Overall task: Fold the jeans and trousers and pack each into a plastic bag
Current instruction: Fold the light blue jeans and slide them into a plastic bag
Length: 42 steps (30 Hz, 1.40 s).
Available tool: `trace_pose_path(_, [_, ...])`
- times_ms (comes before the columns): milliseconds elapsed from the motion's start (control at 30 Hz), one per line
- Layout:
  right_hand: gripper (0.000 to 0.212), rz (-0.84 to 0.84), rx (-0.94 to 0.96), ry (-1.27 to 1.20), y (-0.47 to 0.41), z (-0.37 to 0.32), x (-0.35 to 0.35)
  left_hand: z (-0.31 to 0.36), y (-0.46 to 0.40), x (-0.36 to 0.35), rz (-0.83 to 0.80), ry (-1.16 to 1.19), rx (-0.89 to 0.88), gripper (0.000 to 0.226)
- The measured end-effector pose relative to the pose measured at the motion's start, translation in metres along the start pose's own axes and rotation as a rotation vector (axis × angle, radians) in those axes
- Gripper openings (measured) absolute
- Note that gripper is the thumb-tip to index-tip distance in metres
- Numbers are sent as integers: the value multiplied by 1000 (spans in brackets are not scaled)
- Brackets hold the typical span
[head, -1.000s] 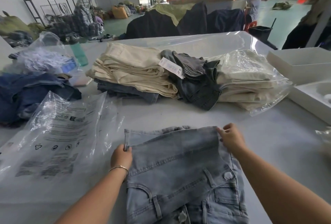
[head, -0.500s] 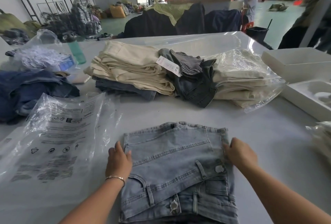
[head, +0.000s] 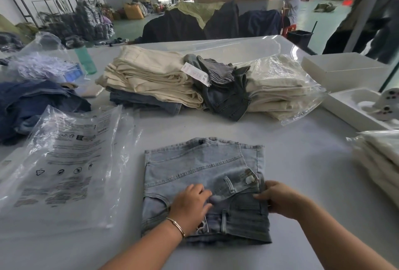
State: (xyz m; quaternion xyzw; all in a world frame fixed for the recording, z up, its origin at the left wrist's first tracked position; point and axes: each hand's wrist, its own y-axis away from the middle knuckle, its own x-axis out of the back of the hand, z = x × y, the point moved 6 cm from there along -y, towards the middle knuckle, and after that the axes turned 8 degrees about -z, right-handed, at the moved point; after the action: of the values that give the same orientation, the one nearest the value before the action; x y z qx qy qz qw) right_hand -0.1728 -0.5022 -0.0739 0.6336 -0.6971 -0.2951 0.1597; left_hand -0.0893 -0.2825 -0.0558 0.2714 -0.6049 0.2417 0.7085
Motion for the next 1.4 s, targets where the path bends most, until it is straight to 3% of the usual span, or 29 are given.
trace_pose_path(200, [26, 113, 96, -62, 7, 10, -3, -30, -12, 28, 185, 259, 221, 15])
trace_pose_path(300, [21, 174, 124, 7, 9, 9, -3, -34, -11, 44, 242, 301, 206, 11])
trace_pose_path(367, [28, 184, 143, 27, 10, 9, 0, -30, -9, 42, 168, 336, 112, 11])
trace_pose_path(467, [40, 170, 130, -108, 10, 13, 3, -20, -1, 14, -146, 286, 21, 27])
trace_pose_path(533, [49, 205, 85, -205, 10, 17, 8, -20, 5, 5, -189, 283, 24, 34])
trace_pose_path(667, [66, 261, -22, 47, 8, 15, 8, -31, 13, 14, -97, 355, 83, 30])
trace_pose_path(767, [46, 418, 15, 280, -1, 10, 6, -64, 34, 40, 195, 53, 252, 36])
trace_pose_path(833, [26, 481, 54, 296, -5, 11, 6, -104, 62, 55, 326, -121, 461, 55])
trace_pose_path(867, [21, 501, 72, 287, -5, 11, 7, -127, 76, 53, 241, -117, 580, 68])
trace_pose_path(933, [18, 528, 92, 280, -5, 10, 11, -171, 102, 22, -94, -11, 775, 86])
trace_pose_path(1000, [18, 549, 95, 283, -5, 8, 15, -191, 123, -15, -312, 114, 823, 88])
trace_pose_path(1033, [17, 542, 92, 282, -7, 7, 15, -192, 129, -23, -316, 109, 802, 85])
trace_pose_path(1167, [17, 495, 63, 199, -11, 9, 19, -178, 124, -6, -45, -56, 684, 50])
trace_pose_path(1267, [28, 519, 57, 211, -13, 2, 19, -170, 113, 19, 126, 170, 582, 31])
trace_pose_path(1333, [42, 557, 42, 268, -16, -6, 18, -176, 108, 48, 318, 134, 490, 26])
trace_pose_path(1400, [54, 591, 13, 343, -17, -12, 16, -194, 107, 73, 372, -26, 526, 39])
